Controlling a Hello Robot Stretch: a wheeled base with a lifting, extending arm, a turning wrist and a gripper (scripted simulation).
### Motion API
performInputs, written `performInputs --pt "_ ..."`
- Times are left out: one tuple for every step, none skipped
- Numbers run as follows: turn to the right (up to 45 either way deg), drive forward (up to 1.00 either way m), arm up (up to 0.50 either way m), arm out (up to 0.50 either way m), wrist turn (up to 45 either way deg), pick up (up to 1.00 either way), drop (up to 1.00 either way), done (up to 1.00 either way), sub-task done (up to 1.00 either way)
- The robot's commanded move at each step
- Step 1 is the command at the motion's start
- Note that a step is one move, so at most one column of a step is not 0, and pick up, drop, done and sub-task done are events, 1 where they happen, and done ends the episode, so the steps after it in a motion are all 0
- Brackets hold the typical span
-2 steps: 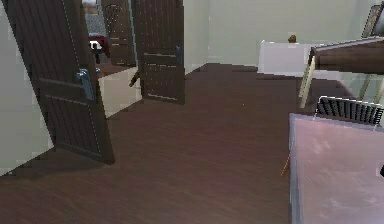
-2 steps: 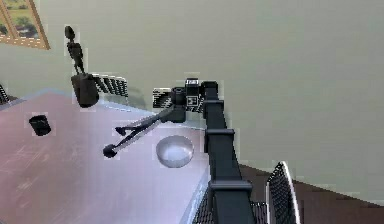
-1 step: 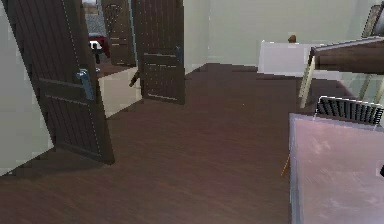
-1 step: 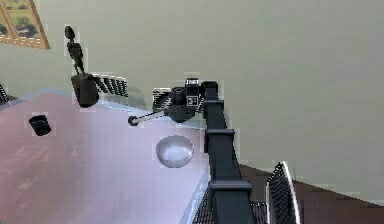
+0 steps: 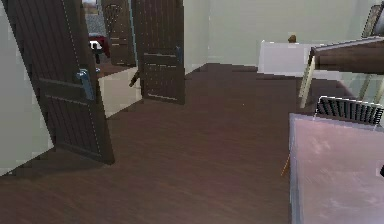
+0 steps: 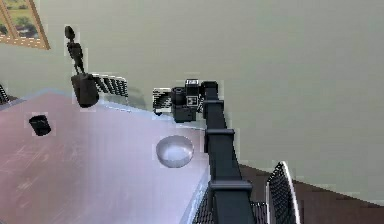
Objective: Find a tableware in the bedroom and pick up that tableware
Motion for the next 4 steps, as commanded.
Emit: performInputs --pt "0.0 0.00 -0.30 0.00 0.0 0.00 0.00 0.00 0.00" --pt "0.0 0.00 0.00 0.00 0.0 1.00 0.00 0.00 0.00" --pt "0.0 0.00 0.10 0.00 0.0 0.00 0.00 0.00 0.00" --pt "0.0 0.00 0.00 0.00 0.0 0.00 0.00 1.00 0.00"
